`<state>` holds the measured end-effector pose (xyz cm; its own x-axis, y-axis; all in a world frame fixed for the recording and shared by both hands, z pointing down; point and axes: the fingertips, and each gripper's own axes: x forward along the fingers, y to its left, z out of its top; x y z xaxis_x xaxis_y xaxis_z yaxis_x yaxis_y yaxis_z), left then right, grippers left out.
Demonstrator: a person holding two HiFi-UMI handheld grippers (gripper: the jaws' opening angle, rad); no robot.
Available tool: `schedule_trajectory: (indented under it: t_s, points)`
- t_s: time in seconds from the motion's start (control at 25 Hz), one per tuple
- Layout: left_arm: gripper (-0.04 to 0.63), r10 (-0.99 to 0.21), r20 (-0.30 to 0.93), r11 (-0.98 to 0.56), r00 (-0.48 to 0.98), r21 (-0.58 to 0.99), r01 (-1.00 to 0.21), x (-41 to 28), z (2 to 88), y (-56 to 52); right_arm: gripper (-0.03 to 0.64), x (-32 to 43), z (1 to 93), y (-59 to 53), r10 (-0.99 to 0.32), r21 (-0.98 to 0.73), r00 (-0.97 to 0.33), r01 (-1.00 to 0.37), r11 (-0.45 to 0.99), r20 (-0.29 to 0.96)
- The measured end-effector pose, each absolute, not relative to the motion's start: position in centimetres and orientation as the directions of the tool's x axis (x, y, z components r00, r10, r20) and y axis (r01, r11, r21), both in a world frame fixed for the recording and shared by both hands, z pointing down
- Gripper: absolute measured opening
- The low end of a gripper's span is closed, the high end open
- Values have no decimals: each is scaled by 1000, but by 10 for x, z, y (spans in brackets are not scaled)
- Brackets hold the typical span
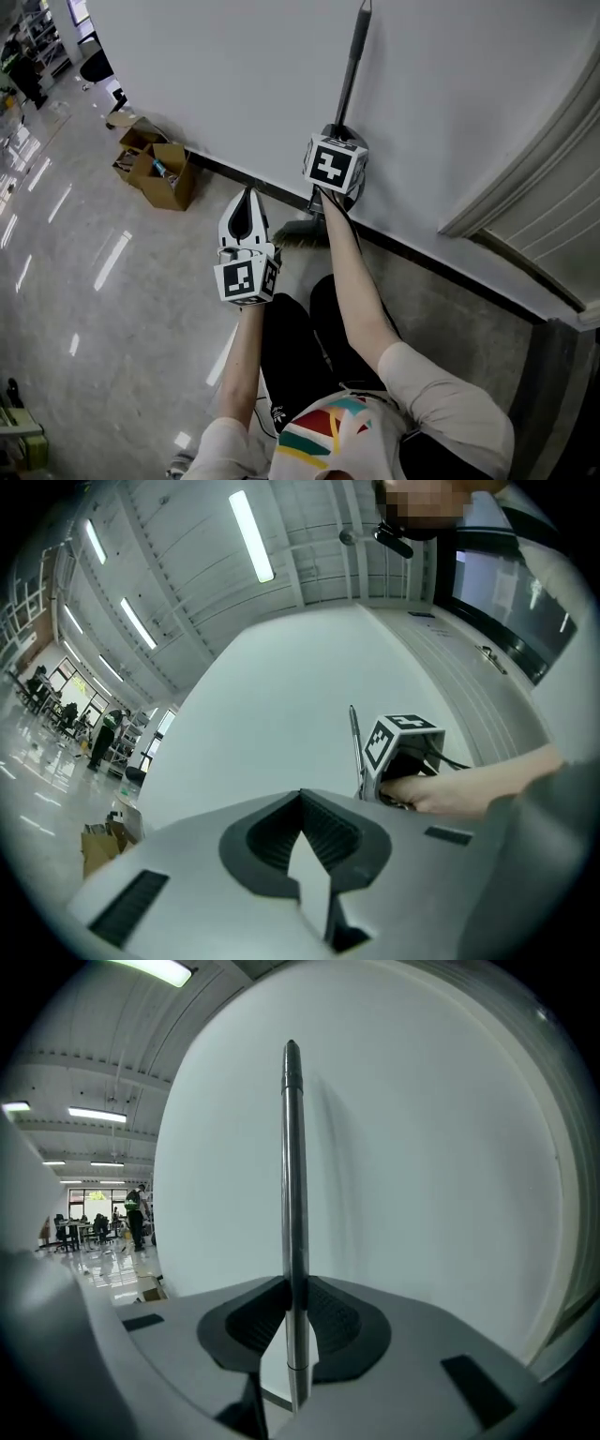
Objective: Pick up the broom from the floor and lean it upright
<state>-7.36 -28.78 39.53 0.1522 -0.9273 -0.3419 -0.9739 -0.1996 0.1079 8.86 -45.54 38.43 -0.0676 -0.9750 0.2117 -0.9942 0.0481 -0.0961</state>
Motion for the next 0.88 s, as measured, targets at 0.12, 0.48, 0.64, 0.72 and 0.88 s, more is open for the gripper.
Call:
schedule_trajectory:
  t_s: [0.12, 0.48, 0.64, 0.72, 0.88]
  points:
    - [44, -934, -323, -185, 152, 75, -980, -74, 400, -289, 80, 98, 387, -472, -979, -99, -42, -995, 22, 201]
    - [44, -944, -300, -150, 137, 21, -989, -72, 399, -292, 81, 104, 391, -502, -980, -78, -13, -997, -2, 198]
    - [44, -946, -298, -139, 127, 16, -990, -67, 396, -292, 80, 106, 391, -503, -981, -90, -40, -996, 23, 191]
    - [44, -947, -297, -135, 124, 19, -991, -65, 391, -290, 80, 105, 386, -499, -977, -89, -42, -996, 24, 210]
    - [44, -939, -324, -131, 116, 25, -991, -67, 375, -283, 80, 93, 374, -482, -963, -66, -38, -998, 22, 266]
